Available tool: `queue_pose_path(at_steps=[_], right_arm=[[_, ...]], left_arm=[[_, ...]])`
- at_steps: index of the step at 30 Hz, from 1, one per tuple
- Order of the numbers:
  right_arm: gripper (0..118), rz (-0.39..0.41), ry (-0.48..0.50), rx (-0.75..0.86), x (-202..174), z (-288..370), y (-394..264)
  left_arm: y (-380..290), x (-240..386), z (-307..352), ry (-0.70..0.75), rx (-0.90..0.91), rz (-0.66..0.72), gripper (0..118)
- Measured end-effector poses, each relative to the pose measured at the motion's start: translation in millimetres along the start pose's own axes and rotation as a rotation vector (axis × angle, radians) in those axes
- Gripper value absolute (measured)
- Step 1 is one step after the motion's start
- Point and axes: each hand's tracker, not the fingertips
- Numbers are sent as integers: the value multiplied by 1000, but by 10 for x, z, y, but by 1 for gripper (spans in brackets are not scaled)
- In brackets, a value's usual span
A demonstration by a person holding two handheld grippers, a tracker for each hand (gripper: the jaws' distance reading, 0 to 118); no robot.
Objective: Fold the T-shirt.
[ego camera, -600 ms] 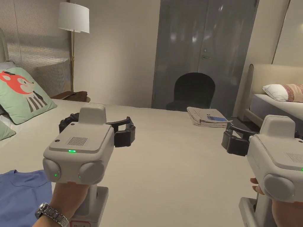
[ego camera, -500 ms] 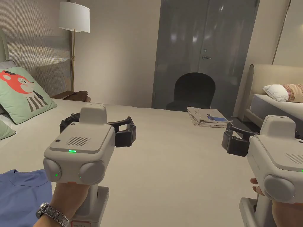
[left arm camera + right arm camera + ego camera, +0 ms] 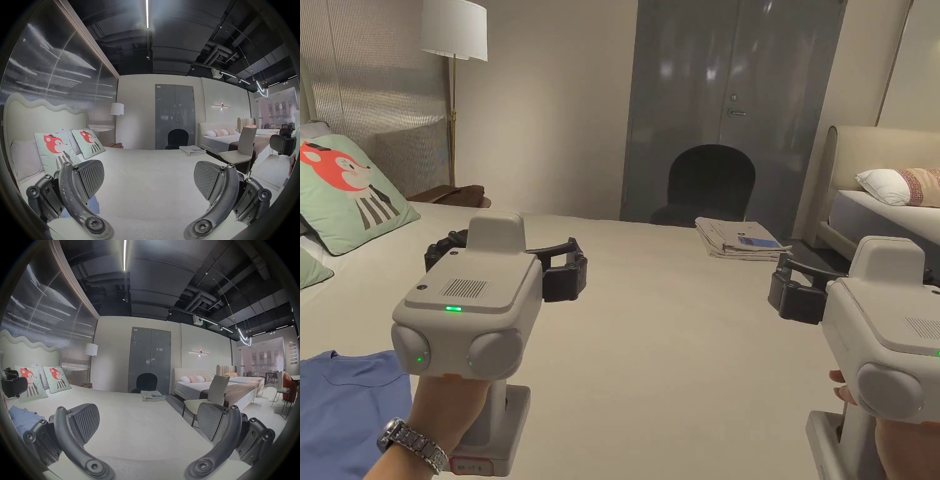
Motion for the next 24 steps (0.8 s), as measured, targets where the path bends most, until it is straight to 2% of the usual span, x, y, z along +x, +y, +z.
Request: queue_pose_path(at_steps=[24], right_arm=[[118,6,-4,7,-5,8,-51]], left_arm=[[-39,16,29,3,-1,-3,111]])
